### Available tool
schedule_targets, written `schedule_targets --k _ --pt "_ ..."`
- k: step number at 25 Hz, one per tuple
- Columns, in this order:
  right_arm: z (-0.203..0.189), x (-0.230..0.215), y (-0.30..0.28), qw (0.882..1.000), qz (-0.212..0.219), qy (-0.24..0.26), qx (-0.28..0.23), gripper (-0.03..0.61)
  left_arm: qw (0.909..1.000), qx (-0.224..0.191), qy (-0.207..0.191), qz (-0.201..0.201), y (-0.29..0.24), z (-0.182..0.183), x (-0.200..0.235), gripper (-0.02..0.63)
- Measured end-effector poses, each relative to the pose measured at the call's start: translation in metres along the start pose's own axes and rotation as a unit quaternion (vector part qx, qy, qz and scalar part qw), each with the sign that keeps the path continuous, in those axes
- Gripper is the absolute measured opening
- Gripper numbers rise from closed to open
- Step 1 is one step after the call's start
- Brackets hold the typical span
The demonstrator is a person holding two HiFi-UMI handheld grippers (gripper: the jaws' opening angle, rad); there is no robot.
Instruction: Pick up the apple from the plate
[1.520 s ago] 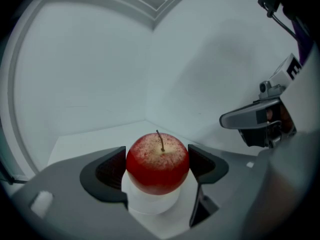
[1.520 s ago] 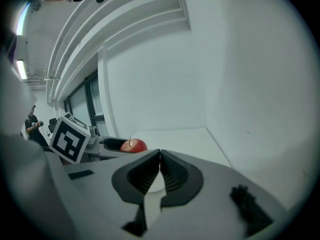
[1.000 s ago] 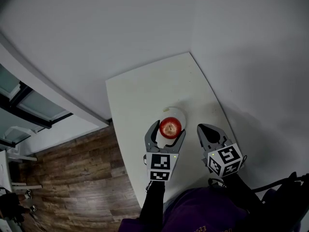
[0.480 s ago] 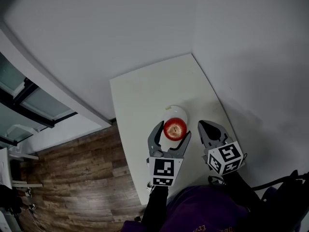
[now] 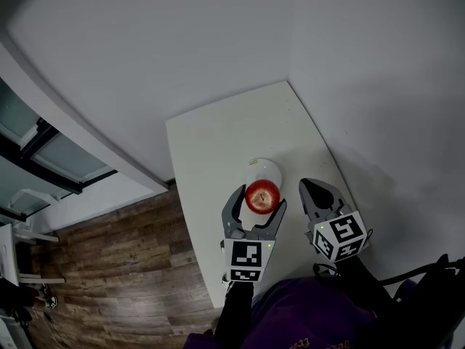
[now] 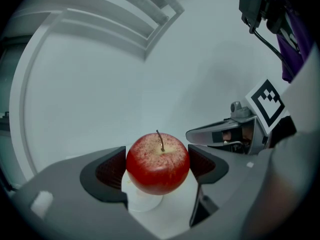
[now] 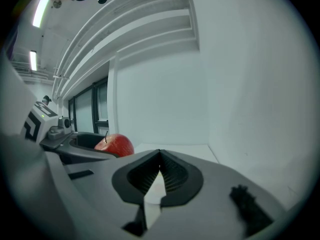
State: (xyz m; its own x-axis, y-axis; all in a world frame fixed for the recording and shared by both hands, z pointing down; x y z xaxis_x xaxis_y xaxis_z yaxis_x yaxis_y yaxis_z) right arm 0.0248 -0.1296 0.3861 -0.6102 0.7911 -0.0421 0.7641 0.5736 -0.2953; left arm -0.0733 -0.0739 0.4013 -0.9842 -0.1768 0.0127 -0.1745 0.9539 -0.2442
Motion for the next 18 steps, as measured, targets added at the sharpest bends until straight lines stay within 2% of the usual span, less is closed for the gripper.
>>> schedule_targets --k 18 --pt "-0.0001 0.0012 0.0042 1.000 -0.007 0.006 0.001 0.011 1.0000 0.006 -0.003 -0.001 0.0014 -0.0018 -0.0001 0.393"
Point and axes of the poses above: the fingertips, and each gripper's own axes: y backward along the fingers, x to its left, z out of its top, the point moved 3 cm from there along y, backward along the fingers
